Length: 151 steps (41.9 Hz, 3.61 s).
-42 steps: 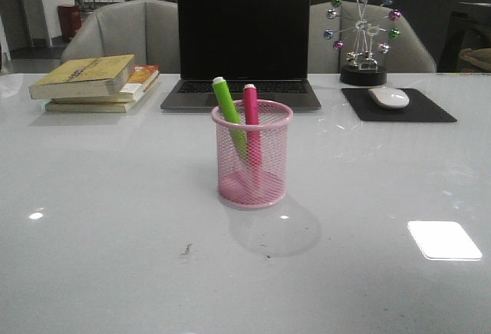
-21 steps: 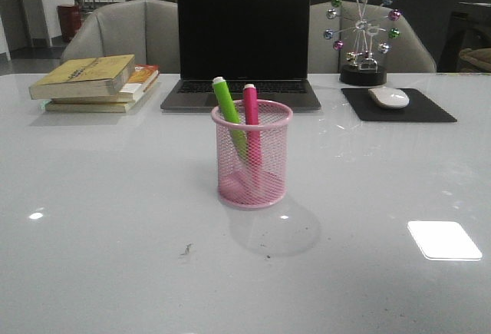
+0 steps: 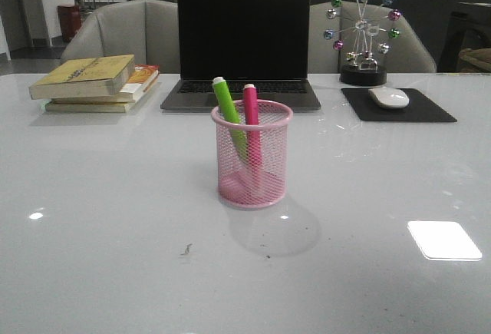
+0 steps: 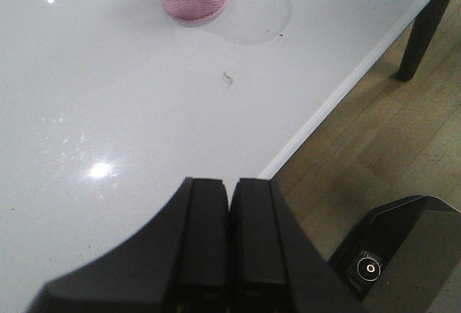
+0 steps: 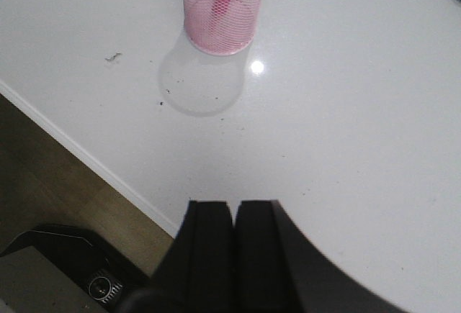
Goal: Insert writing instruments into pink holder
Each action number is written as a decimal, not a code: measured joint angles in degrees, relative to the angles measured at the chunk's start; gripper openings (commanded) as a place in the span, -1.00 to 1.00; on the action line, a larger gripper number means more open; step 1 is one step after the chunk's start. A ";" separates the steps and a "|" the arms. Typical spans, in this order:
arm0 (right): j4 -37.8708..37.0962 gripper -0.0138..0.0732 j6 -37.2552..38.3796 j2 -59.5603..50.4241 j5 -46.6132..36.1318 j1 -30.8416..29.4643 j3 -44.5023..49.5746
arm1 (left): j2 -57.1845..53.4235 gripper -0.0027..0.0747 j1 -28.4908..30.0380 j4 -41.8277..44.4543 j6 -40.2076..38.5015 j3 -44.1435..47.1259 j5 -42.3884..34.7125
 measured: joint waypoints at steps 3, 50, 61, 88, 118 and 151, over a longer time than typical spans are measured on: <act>0.00 -0.58 0.00 0.00 0.00 0.00 0.00 | -0.17 -0.68 0.00 0.00 0.00 0.12 0.00; 0.00 -0.58 0.00 0.00 0.13 0.00 0.00 | -36.33 -0.68 43.43 -7.02 -4.90 34.90 -42.05; 0.00 -0.58 0.00 0.00 0.13 0.00 0.00 | -36.33 -0.68 43.43 -7.00 -5.22 34.90 -47.65; 0.00 -0.58 -0.10 0.00 0.21 0.00 0.00 | -36.33 -0.68 43.43 -6.92 -5.22 34.90 -47.87; 4.69 -0.58 -1.97 -38.47 -25.81 -27.79 34.10 | -36.33 -0.68 43.57 -6.92 -5.22 34.90 -47.87; 3.52 -0.58 1.42 -45.38 -43.32 -31.84 44.72 | -36.33 -0.68 43.57 -6.92 -5.22 34.90 -47.87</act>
